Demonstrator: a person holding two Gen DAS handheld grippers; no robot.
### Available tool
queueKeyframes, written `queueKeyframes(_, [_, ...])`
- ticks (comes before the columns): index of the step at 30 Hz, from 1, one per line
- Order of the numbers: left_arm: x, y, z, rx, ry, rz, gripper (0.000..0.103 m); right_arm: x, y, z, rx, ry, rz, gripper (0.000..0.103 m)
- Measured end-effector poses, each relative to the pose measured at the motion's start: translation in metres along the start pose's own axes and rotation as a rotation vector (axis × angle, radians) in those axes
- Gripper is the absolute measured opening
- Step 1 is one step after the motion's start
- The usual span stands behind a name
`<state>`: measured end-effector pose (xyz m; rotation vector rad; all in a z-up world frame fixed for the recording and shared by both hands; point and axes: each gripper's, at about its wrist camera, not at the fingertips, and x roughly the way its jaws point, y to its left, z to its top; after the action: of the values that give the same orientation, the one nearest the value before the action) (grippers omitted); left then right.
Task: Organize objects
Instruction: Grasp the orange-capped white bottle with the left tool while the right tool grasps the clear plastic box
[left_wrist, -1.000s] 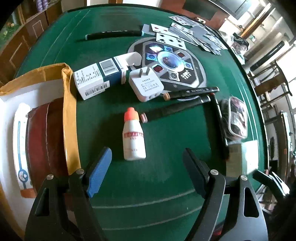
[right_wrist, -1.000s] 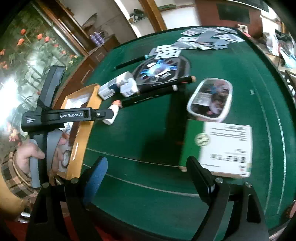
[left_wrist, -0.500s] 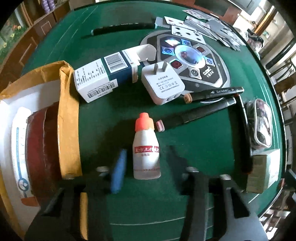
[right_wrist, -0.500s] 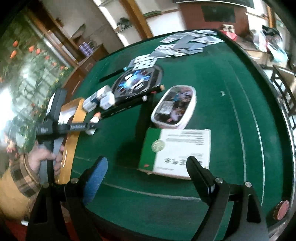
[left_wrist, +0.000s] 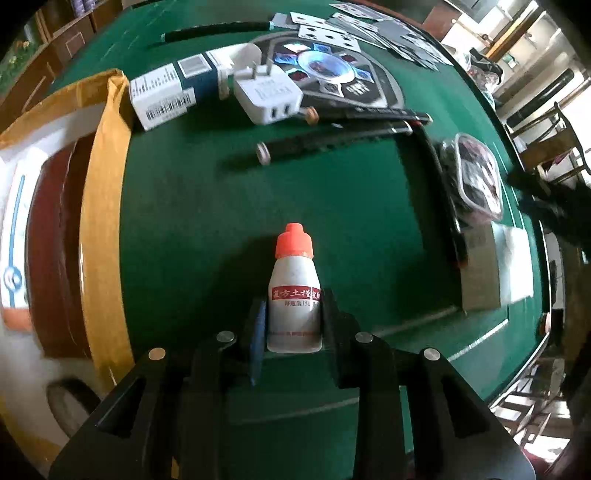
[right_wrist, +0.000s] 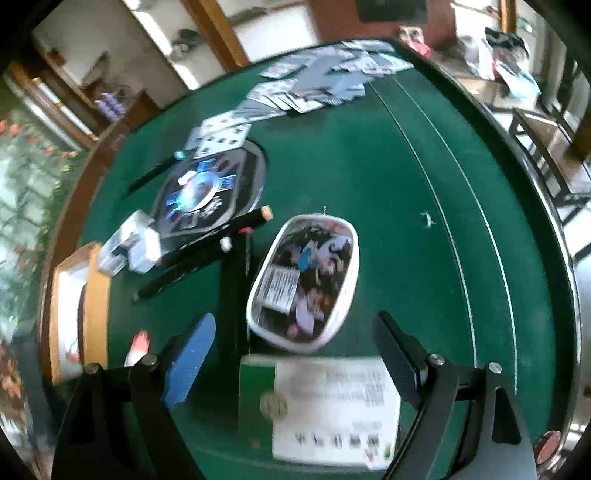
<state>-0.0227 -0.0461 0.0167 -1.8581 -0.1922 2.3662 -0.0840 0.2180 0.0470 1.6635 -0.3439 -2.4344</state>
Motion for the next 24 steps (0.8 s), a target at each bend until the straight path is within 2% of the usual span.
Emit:
queueKeyframes(4, [0.0, -0.007, -0.007, -0.005, 0.002, -0.002, 0.026, 0.025, 0.001, 0.017, 0.058, 0.036, -0.046, 0.087])
queueKeyframes(7, [0.0, -0.009, -0.008, -0.008, 0.003, -0.005, 0.026, 0.048, 0.01, 0.022, 0.013, 0.092, -0.129, 0.087])
queueKeyframes(8, [0.0, -0.009, -0.009, -0.008, 0.003, -0.007, 0.026, 0.054, 0.012, 0.021, -0.007, 0.106, -0.155, 0.082])
queueKeyframes(11, [0.0, -0.009, -0.011, -0.009, 0.001, -0.012, 0.026, 0.057, 0.014, 0.016, -0.061, 0.086, -0.177, 0.081])
queueKeyframes(14, [-0.001, -0.009, -0.012, -0.007, 0.003, -0.01, 0.026, 0.055, 0.012, 0.013, -0.102, 0.08, -0.168, 0.076])
queueKeyframes(18, [-0.001, -0.007, -0.013, -0.004, -0.004, -0.015, 0.026, 0.048, 0.002, 0.009, -0.142, 0.051, -0.155, 0.075])
queueKeyframes(24, [-0.001, -0.005, -0.015, -0.02, -0.019, -0.036, 0.026, 0.024, -0.004, 0.007, -0.137, -0.023, -0.098, 0.075])
